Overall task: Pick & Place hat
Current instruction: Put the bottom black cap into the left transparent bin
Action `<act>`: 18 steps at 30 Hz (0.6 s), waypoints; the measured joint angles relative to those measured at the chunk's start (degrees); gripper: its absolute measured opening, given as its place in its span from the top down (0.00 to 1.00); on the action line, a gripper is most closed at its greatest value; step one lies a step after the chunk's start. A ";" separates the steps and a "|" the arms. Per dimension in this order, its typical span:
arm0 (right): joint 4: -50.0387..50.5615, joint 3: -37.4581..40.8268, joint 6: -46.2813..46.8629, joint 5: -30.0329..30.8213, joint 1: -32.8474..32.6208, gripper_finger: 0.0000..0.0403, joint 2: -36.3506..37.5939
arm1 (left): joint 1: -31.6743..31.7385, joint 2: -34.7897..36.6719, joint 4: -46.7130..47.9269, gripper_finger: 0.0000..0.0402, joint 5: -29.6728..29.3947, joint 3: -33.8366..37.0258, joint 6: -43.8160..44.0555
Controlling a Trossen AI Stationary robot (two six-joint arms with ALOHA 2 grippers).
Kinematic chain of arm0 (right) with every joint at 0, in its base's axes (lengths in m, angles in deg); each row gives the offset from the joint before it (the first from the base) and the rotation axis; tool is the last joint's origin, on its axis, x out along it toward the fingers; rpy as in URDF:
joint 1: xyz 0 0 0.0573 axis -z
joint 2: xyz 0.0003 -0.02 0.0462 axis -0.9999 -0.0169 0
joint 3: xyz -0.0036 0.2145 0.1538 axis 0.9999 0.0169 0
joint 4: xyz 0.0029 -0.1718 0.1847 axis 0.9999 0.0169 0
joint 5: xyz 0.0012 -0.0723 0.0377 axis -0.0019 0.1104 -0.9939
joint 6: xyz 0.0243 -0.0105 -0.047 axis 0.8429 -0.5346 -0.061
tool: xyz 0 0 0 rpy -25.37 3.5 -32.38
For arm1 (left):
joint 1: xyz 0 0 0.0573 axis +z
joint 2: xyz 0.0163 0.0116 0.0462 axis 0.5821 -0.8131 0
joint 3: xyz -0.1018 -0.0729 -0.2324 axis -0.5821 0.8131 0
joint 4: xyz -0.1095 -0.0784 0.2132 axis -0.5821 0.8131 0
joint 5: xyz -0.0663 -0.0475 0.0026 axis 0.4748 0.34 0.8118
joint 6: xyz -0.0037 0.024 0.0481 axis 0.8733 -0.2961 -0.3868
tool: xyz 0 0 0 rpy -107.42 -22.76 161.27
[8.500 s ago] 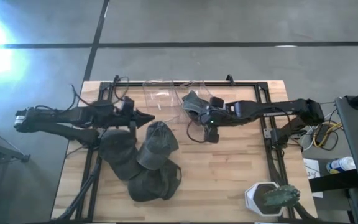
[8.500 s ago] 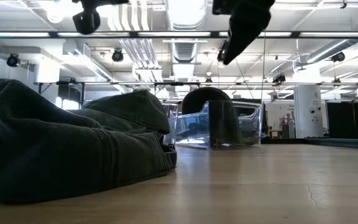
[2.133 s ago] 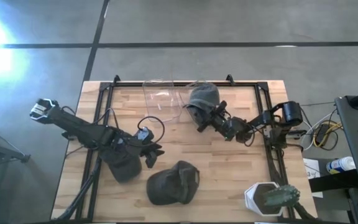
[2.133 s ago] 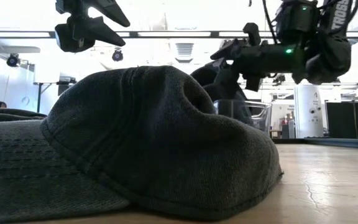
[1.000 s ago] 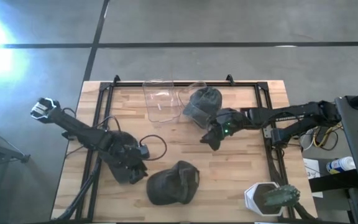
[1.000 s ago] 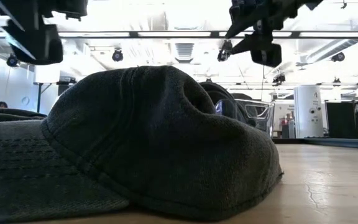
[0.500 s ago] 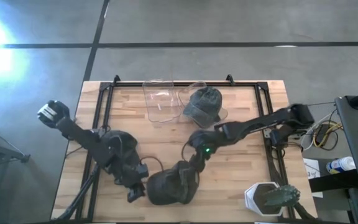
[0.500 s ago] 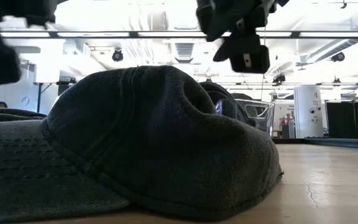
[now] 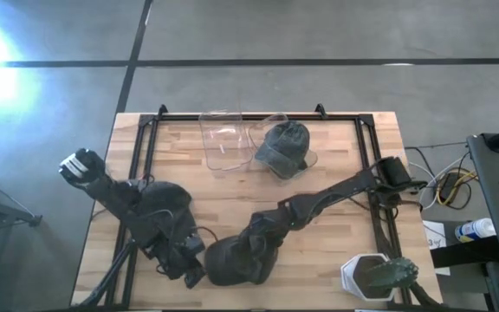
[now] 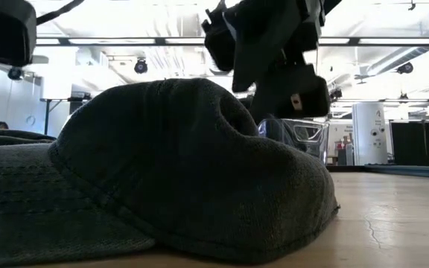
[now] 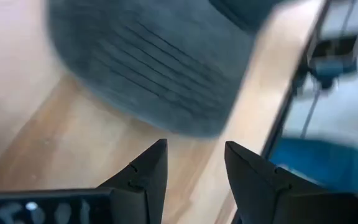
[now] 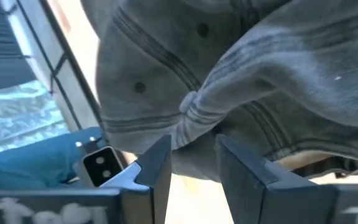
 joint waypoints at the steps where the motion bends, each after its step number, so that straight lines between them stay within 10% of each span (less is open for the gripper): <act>1: -0.23 -0.03 0.00 -0.02 -0.16 0.70 -0.59 | -0.32 -0.04 -0.39 0.62 -1.96 0.33 2.62; 10: -6.72 0.47 0.42 -0.23 -0.84 0.71 -4.92 | -2.21 -2.64 -5.42 0.62 -12.91 2.72 20.76; 18: -11.52 0.54 0.42 -0.24 -0.73 0.71 -8.33 | -1.85 -6.84 -17.95 0.62 -20.58 2.69 18.31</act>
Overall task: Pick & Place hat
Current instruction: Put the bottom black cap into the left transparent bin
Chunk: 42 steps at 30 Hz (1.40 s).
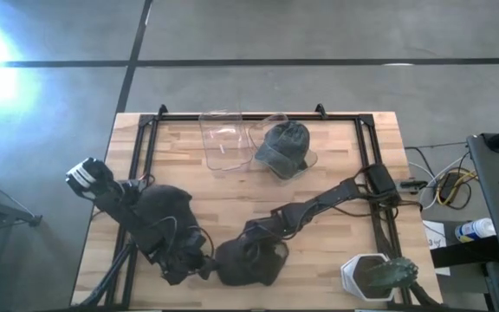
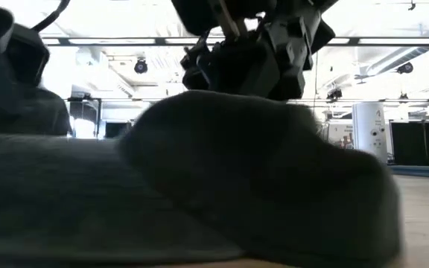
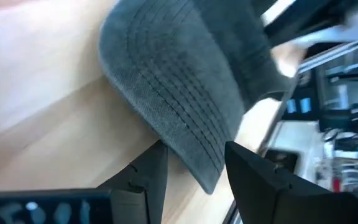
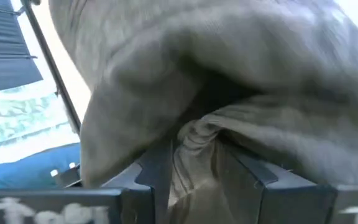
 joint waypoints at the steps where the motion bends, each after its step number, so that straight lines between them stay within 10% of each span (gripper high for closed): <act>1: -0.59 0.00 0.00 0.00 0.02 0.71 -0.45 | 0.05 -0.35 -1.88 0.62 -1.42 0.04 -1.12; 13: -8.13 0.01 0.01 1.39 1.06 0.71 0.31 | 2.47 1.25 -6.62 0.65 -10.31 -0.87 -10.08; 22: 0.68 0.00 -7.63 4.48 2.42 0.71 8.96 | 2.97 6.94 0.67 0.97 -12.44 -0.87 -11.88; 36: 24.00 0.89 -12.42 47.60 2.57 0.71 34.31 | 5.14 33.45 15.20 0.98 -48.51 -0.87 -32.50; 42: 25.98 2.93 -9.27 50.02 3.86 0.71 37.29 | 20.19 38.42 18.40 0.98 -46.89 -0.87 -44.93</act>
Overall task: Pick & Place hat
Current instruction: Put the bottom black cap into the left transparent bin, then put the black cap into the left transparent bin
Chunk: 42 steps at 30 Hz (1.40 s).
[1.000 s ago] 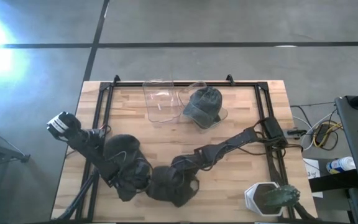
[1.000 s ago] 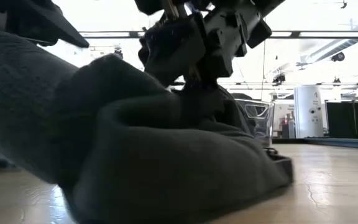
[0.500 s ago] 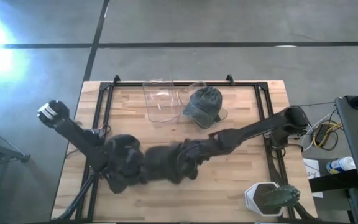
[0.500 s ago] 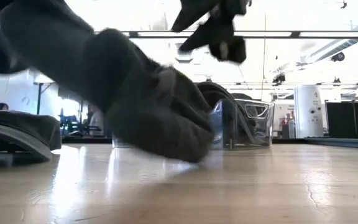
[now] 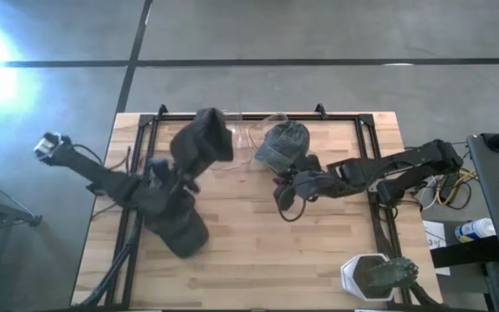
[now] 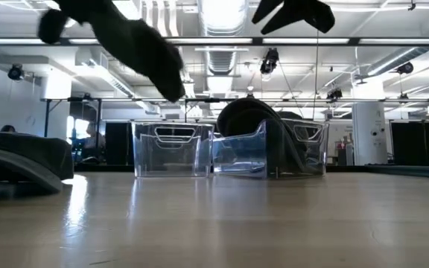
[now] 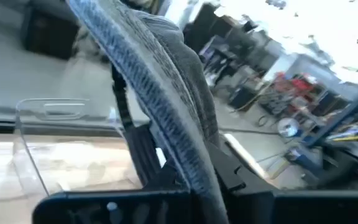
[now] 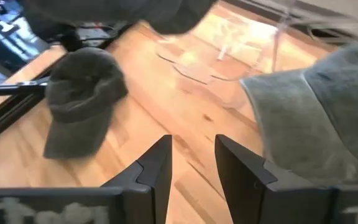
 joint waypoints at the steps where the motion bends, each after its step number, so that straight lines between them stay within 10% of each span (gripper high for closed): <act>1: 0.83 0.16 1.00 -0.01 0.19 0.71 0.00 | 4.12 0.49 0.57 0.98 4.34 0.00 0.00; 11: 2.63 0.98 7.56 -0.14 0.23 0.71 -0.36 | 42.12 -0.77 11.13 0.98 53.79 -0.28 10.85; 29: 2.02 1.71 10.99 1.24 -0.02 0.71 -0.36 | 50.50 -10.45 10.74 0.66 63.69 -1.40 7.94; 37: 2.06 2.14 11.89 1.01 -1.62 0.71 -0.37 | 50.09 -2.00 24.61 0.58 61.42 -5.96 -5.17; 42: 1.79 2.83 11.85 -1.08 -1.85 0.71 -0.37 | 45.17 5.00 35.52 0.58 70.13 -8.40 -8.10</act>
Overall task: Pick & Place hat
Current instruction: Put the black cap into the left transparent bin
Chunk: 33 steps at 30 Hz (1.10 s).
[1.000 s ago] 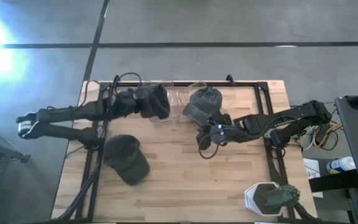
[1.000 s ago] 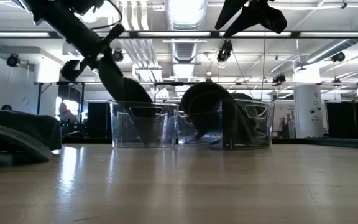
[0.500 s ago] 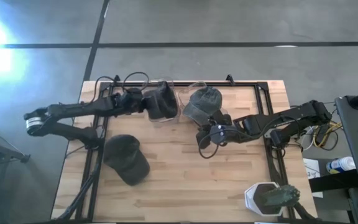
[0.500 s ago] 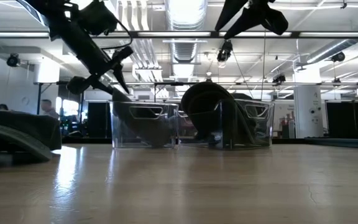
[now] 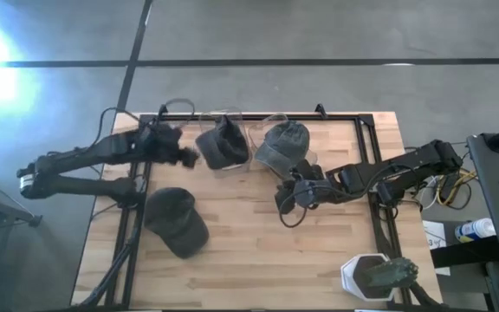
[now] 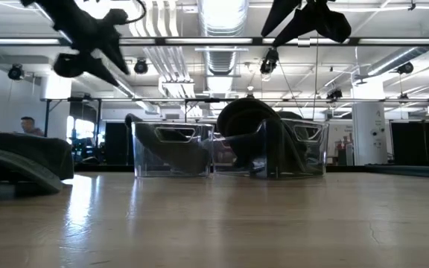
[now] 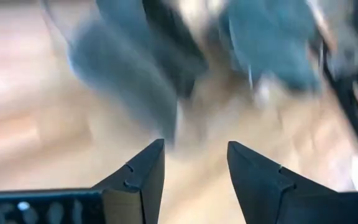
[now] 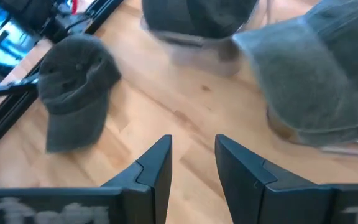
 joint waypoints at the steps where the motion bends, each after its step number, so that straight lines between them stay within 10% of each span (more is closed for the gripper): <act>1: -0.17 0.14 -0.04 -1.27 0.04 0.71 0.00 | -2.01 0.95 3.05 0.58 1.43 -0.01 1.45; 17: -22.43 10.50 -2.61 -14.19 0.04 0.71 0.00 | -48.27 -10.41 12.09 0.58 -2.30 9.80 40.59; 26: -30.27 16.95 2.93 -22.37 -0.30 0.71 -0.02 | -51.09 -23.53 -16.28 0.58 -1.21 15.09 46.55; 33: -30.22 20.05 7.42 -24.53 -1.91 0.71 -0.02 | -46.62 -33.25 -40.46 0.58 -15.99 17.08 50.73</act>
